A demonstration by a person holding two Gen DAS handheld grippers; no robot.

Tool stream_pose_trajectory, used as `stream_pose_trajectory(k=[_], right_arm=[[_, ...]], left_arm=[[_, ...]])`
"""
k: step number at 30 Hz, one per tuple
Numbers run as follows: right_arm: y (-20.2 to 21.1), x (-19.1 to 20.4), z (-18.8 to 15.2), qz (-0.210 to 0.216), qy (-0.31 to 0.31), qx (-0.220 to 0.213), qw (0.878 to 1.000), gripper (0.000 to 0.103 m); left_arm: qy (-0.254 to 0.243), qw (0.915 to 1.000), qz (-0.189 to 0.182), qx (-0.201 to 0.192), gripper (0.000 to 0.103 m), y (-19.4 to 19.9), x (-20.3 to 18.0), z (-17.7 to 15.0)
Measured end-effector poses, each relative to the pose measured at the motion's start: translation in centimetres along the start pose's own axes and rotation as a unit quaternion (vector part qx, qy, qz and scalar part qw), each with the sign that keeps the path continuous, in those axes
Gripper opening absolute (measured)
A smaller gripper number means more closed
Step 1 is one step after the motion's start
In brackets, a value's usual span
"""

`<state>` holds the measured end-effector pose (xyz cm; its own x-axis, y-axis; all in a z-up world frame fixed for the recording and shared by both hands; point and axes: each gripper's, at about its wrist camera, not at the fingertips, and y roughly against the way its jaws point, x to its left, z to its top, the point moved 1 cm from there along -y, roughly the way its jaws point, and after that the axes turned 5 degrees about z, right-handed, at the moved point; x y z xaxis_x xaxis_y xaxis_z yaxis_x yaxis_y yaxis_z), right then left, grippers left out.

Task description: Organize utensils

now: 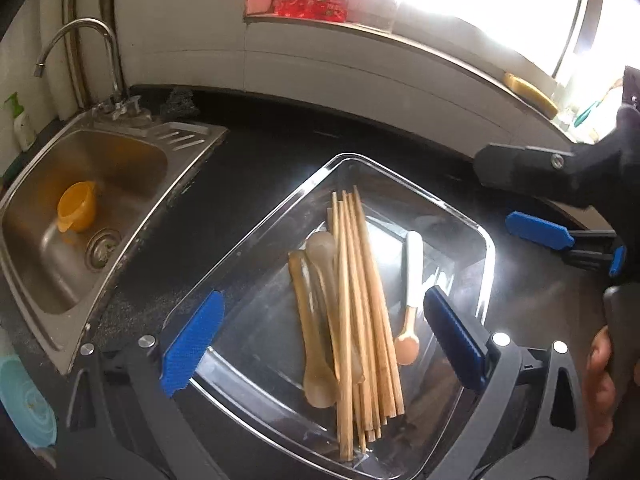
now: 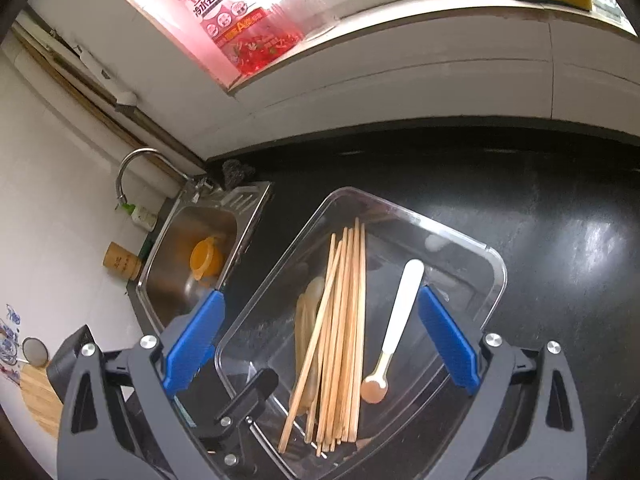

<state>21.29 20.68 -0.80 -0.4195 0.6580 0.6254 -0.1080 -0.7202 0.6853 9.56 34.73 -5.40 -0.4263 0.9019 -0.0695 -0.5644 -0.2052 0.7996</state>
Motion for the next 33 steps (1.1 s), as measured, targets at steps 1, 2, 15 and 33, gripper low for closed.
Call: stream_pose_trajectory(k=[1,2,15,33], right_arm=[[0.1,0.1,-0.1,0.001,0.001,0.002,1.0,0.094],[0.2,0.2,-0.2,0.002,0.002,0.005,1.0,0.094],[2.3,2.1,-0.9,0.002,0.025,0.005,1.0,0.094],[18.9,-1.5,-8.5,-0.138,0.119,-0.098,0.978,0.096]], left_arm=[[0.001,1.0,-0.001,0.0,0.097,0.1,-0.1,0.0],[0.002,1.0,-0.003,-0.001,0.097,0.3,-0.1,-0.1],[0.0,0.9997,0.001,-0.023,0.097,3.7,-0.8,-0.4],[0.009,0.999,-0.02,-0.039,0.097,11.4,-6.7,-6.2]])
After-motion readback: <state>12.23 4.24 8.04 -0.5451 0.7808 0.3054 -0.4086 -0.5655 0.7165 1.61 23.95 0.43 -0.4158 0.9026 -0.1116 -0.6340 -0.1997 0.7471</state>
